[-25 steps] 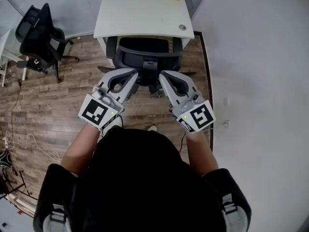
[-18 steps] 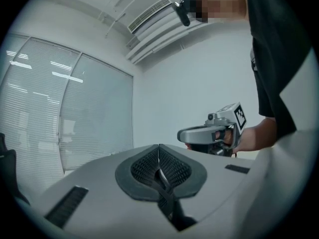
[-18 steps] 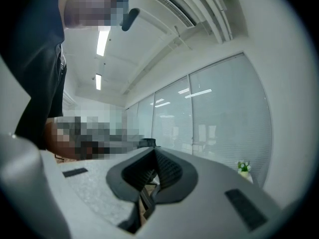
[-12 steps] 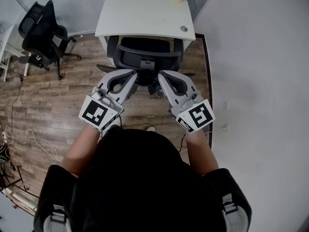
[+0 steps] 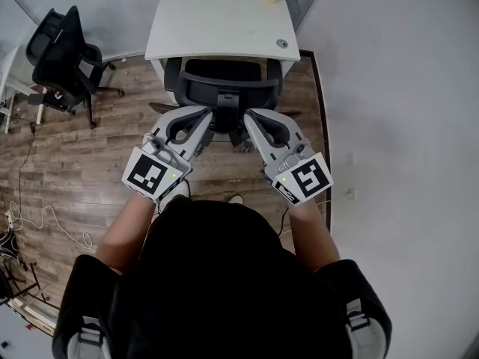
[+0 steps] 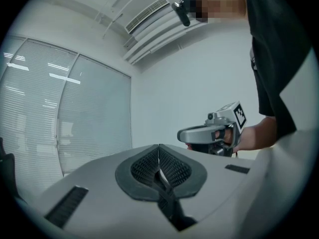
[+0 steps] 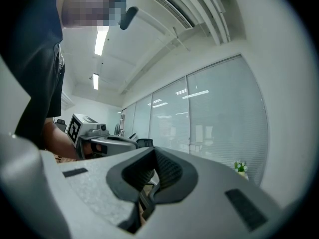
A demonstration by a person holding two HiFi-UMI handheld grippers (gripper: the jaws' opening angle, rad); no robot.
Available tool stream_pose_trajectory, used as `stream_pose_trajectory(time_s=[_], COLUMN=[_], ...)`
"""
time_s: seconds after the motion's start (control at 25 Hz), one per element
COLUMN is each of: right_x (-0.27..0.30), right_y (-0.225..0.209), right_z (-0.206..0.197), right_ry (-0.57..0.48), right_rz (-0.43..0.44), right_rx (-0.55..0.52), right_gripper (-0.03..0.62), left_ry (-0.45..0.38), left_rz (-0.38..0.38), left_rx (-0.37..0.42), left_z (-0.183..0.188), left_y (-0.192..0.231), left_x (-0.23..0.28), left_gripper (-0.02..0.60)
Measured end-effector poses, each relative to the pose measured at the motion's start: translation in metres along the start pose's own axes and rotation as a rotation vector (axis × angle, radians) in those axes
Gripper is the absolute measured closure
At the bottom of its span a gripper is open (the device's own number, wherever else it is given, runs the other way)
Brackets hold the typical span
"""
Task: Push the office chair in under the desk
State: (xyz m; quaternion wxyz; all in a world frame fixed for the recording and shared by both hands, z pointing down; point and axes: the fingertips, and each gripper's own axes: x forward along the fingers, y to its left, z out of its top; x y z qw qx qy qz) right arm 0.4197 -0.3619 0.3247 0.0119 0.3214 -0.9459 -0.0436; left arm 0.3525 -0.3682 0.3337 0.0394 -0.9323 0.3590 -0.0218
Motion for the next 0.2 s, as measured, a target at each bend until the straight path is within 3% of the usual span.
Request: stream_pose_trajectory(time_s=[0.2], right_x=[0.0034], right_y=[-0.0017], right_z=[-0.0011], right_ry=[0.004], right_rz=[-0.006], right_rx=[0.0], right_gripper=[0.592], left_ry=[-0.009], left_rz=[-0.029], left_rx=[-0.01], left_z=[-0.0017], left_y=[-0.0008], left_x=[0.0004], left_gripper=[0.586])
